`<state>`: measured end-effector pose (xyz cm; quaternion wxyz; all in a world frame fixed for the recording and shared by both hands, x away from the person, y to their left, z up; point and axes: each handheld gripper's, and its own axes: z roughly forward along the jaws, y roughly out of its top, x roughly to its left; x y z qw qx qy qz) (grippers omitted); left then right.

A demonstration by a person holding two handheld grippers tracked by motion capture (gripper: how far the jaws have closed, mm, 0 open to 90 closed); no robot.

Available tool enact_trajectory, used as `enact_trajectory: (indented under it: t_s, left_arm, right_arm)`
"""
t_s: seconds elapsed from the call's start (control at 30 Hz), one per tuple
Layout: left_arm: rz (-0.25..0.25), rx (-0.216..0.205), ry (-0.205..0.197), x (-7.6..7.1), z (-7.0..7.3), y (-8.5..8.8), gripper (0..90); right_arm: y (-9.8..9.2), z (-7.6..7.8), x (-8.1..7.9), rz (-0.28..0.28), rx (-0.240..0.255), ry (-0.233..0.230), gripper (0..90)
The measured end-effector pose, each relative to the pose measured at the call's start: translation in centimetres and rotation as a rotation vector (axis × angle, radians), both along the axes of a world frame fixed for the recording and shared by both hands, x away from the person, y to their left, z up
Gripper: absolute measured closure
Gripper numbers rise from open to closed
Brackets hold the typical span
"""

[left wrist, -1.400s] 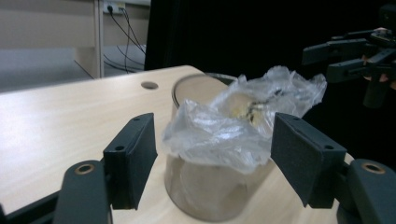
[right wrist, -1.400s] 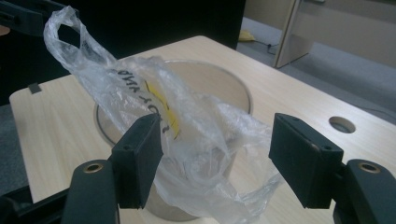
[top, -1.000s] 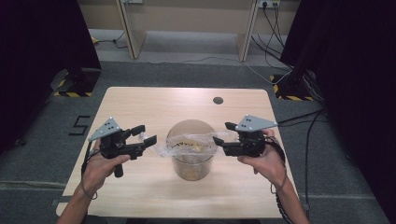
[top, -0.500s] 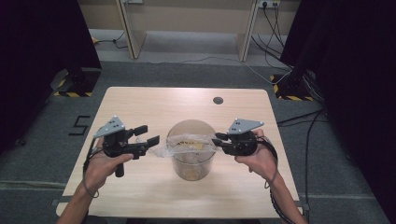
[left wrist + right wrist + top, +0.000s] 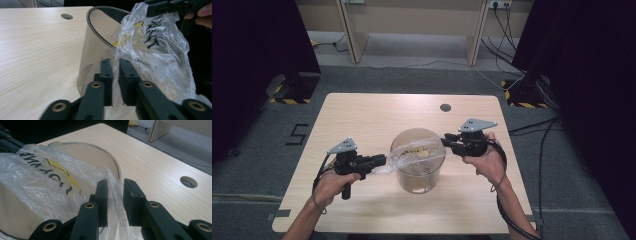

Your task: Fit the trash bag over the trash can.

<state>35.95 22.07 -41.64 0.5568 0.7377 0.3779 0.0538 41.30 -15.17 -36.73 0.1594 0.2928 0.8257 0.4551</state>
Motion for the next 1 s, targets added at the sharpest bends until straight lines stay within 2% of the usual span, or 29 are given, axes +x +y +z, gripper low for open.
enact_trajectory:
  t_s: [0.03, 0.13, 0.23, 0.27, 0.3, 0.37, 0.4, 0.43, 0.47, 0.5, 0.57, 0.6, 0.63, 0.7, 0.8, 0.87, 0.9, 1.0]
  left_arm:
    - [-0.008, -0.035, 0.009, 0.0, 0.0, 0.1, 85.2]
    - [-0.023, -0.041, 0.008, -0.1, 0.1, 0.3, 80.6]
    - [-0.021, -0.05, 0.022, -0.1, 0.3, 0.2, 58.2]
    - [-0.021, -0.05, 0.022, -0.1, 0.3, 0.2, 54.2]
    - [-0.022, -0.05, 0.041, 0.1, 0.0, 0.1, 51.1]
    - [-0.023, -0.055, 0.058, 0.4, -0.4, -0.1, 48.7]
    - [-0.023, -0.055, 0.058, 0.4, -0.4, -0.1, 49.5]
    - [-0.052, -0.08, 0.071, 0.5, -0.7, -0.2, 53.7]
    - [-0.052, -0.08, 0.071, 0.5, -0.7, -0.2, 59.1]
    - [-0.078, -0.1, 0.076, 0.5, -0.9, -0.2, 64.3]
    - [-0.087, -0.116, 0.08, 0.5, -0.9, -0.2, 75.8]
    - [-0.09, -0.125, 0.082, 0.5, -0.9, -0.2, 75.8]
    - [-0.09, -0.127, 0.079, 0.5, -0.9, -0.2, 86.8]
    - [-0.069, -0.116, 0.062, 0.7, -0.8, 0.1, 89.9]
    - [-0.054, -0.109, 0.049, 1.0, -0.8, 0.3, 90.0]
    - [-0.012, -0.089, 0.024, 1.6, -0.7, 0.6, 90.0]
    - [-0.012, -0.089, 0.024, 1.6, -0.7, 0.6, 90.0]
    - [0.029, -0.059, 0.0, 2.4, -0.6, 0.9, 90.0]
  right_arm:
    - [0.1, -0.1, 0.1, 0.0, -0.005, 0.0, 74.6]
    - [0.2, -0.1, 0.1, 0.0, -0.006, -0.001, 74.5]
    - [0.3, 0.0, 0.0, 0.005, -0.003, -0.004, 74.2]
    - [0.3, 0.0, 0.0, 0.005, -0.004, -0.004, 74.1]
    - [0.3, 0.0, 0.0, 0.004, -0.001, -0.005, 74.1]
    - [0.4, 0.0, 0.0, 0.006, -0.002, -0.004, 73.9]
    - [0.4, 0.0, 0.0, 0.006, -0.002, -0.004, 73.9]
    - [0.5, 0.0, 0.1, 0.007, -0.006, -0.007, 73.9]
    - [0.5, 0.0, 0.1, 0.007, -0.006, -0.007, 73.9]
    - [0.5, 0.0, 0.2, 0.001, 0.001, -0.01, 73.9]
    - [0.5, 0.0, 0.4, -0.003, 0.002, -0.015, 74.0]
    - [0.5, 0.0, 0.4, -0.003, 0.002, -0.015, 74.0]
    - [0.6, -0.1, 0.6, -0.005, -0.001, -0.016, 74.3]
    - [0.6, -0.1, 0.8, -0.011, 0.0, -0.018, 74.7]
    - [0.7, -0.1, 1.1, -0.015, 0.004, -0.018, 74.9]
    - [0.9, -0.2, 1.7, -0.023, 0.01, -0.018, 75.3]
    - [0.9, -0.2, 1.7, -0.023, 0.01, -0.018, 75.3]
    - [1.3, -0.4, 2.5, -0.037, 0.013, -0.01, 75.5]
